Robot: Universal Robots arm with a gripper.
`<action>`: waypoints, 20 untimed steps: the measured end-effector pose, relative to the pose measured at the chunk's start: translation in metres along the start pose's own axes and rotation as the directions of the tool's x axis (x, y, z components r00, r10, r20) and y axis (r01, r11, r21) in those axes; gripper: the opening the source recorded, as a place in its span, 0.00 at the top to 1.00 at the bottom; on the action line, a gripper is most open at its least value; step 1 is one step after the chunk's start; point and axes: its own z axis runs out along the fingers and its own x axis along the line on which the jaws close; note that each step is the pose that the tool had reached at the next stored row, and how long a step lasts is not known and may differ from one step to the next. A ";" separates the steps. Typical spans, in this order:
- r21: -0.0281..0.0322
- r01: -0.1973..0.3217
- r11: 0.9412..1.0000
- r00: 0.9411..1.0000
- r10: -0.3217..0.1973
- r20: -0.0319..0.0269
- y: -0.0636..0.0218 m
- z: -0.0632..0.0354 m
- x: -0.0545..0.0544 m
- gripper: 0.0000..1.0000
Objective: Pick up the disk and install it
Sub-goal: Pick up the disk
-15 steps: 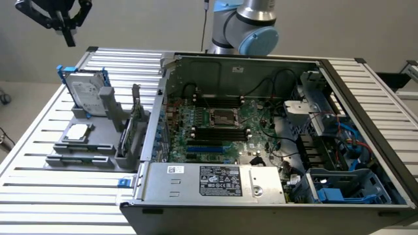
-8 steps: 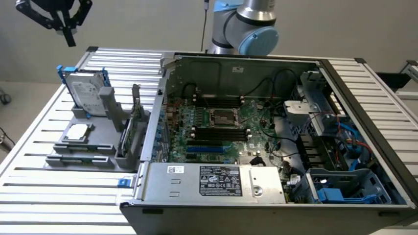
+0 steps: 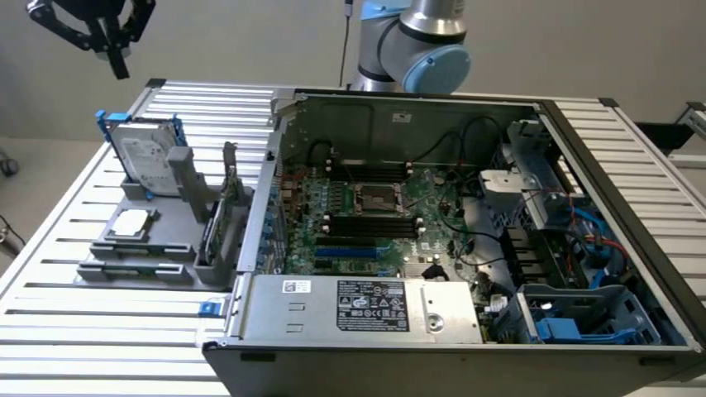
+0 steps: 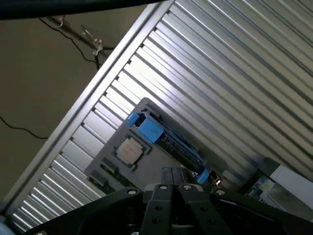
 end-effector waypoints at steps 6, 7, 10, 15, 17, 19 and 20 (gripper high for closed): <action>0.006 0.109 0.994 0.994 -0.109 0.001 0.0000 0.0004 0.000 0.89; 0.007 0.127 0.992 0.992 -0.127 0.001 0.0000 0.0003 0.000 0.89; 0.009 0.170 0.985 0.985 -0.170 0.000 0.0004 -0.0008 0.000 0.89; 0.014 0.255 0.967 0.967 -0.255 0.000 0.0005 -0.0010 0.001 0.89; 0.016 0.291 0.956 0.957 -0.291 0.000 0.0005 -0.0006 0.001 0.89; 0.017 0.325 0.945 0.946 -0.325 0.001 0.0006 0.0008 0.001 0.89; 0.017 0.342 0.940 0.940 -0.342 0.003 0.0007 0.0018 0.001 0.89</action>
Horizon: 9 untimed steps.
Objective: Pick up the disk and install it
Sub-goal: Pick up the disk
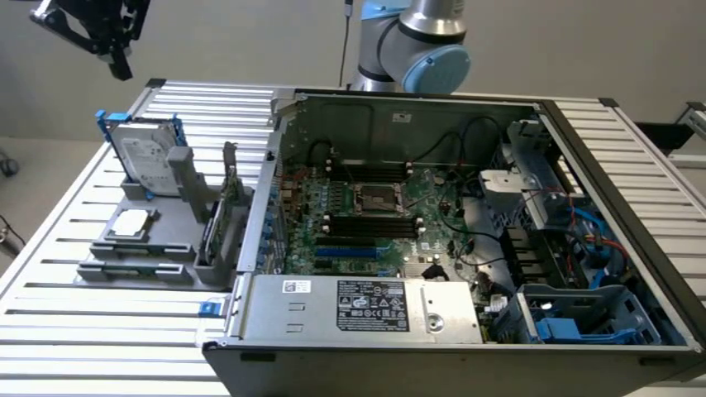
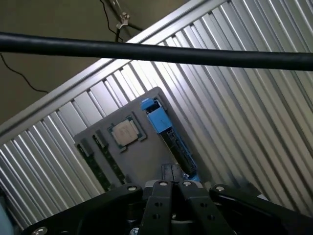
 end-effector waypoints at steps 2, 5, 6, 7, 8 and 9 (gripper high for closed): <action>0.003 0.024 1.000 1.000 -0.024 0.005 0.0005 0.0026 0.000 0.89; 0.013 0.048 0.999 0.999 -0.048 0.013 0.0028 0.0076 0.000 0.89; 0.017 0.054 0.998 0.998 -0.054 0.016 0.0038 0.0094 0.001 0.89; 0.021 0.059 0.998 0.998 -0.059 0.018 0.0052 0.0113 0.001 0.89; 0.023 0.063 0.998 0.998 -0.064 0.021 0.0063 0.0130 0.001 0.89; 0.025 0.067 0.997 0.997 -0.067 0.022 0.0077 0.0144 0.001 0.89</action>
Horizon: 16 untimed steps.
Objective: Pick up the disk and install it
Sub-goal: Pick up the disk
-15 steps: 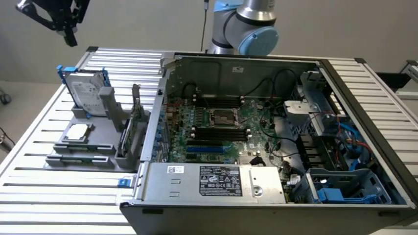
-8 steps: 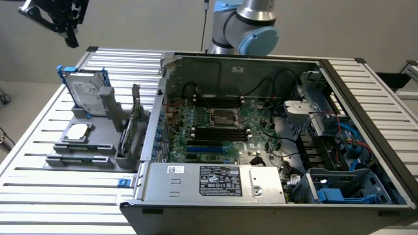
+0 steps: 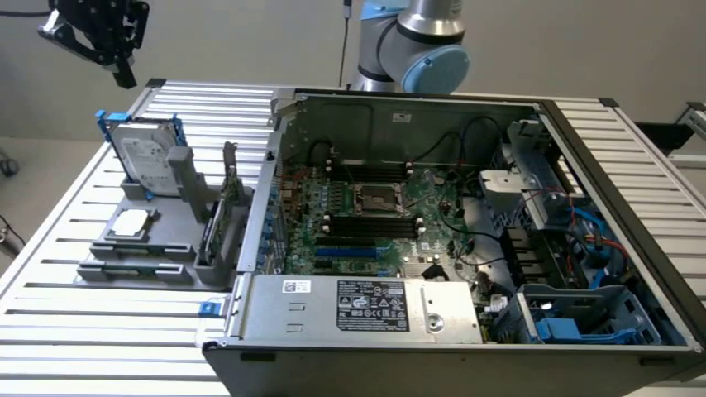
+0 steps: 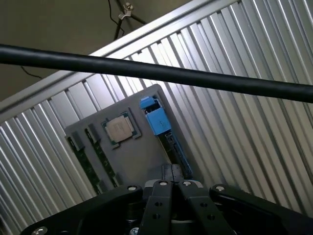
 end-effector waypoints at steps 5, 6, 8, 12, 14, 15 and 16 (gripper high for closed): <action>0.001 0.025 1.000 1.000 -0.025 0.003 0.0038 0.0034 0.000 0.89; 0.001 0.038 0.999 0.999 -0.038 0.004 0.0039 0.0038 0.000 0.89; 0.002 0.069 0.998 0.998 -0.069 0.005 0.0039 0.0046 0.000 0.89; 0.004 0.126 0.992 0.992 -0.126 0.008 0.0040 0.0060 0.000 0.89; 0.004 0.157 0.988 0.988 -0.157 0.009 0.0040 0.0069 0.000 0.89; 0.005 0.170 0.985 0.985 -0.171 0.009 0.0042 0.0074 0.000 0.89; 0.005 0.182 0.983 0.983 -0.182 0.009 0.0043 0.0077 0.000 0.89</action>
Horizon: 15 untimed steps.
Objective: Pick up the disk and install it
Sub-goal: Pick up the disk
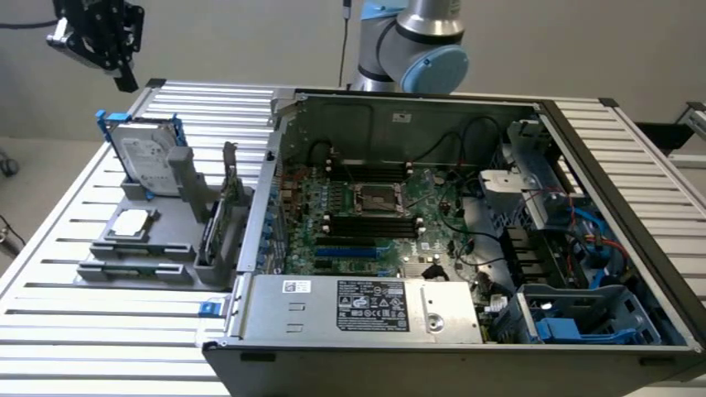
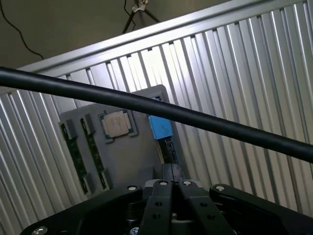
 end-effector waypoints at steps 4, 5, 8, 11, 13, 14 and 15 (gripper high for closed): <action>0.001 0.040 0.999 0.999 -0.040 0.001 0.0005 0.0006 0.000 0.89; 0.001 0.050 0.999 0.999 -0.050 0.001 0.0006 0.0007 0.000 0.89; 0.000 0.076 0.997 0.997 -0.076 0.002 0.0007 0.0010 0.000 0.89; -0.009 0.094 0.995 0.996 -0.094 0.001 0.0010 0.0010 0.000 0.89; -0.020 0.101 0.995 0.995 -0.101 -0.001 0.0014 0.0009 0.000 0.89; -0.025 0.104 0.994 0.995 -0.104 -0.002 0.0016 0.0010 0.000 0.89; -0.030 0.108 0.994 0.994 -0.108 -0.003 0.0018 0.0010 0.000 0.89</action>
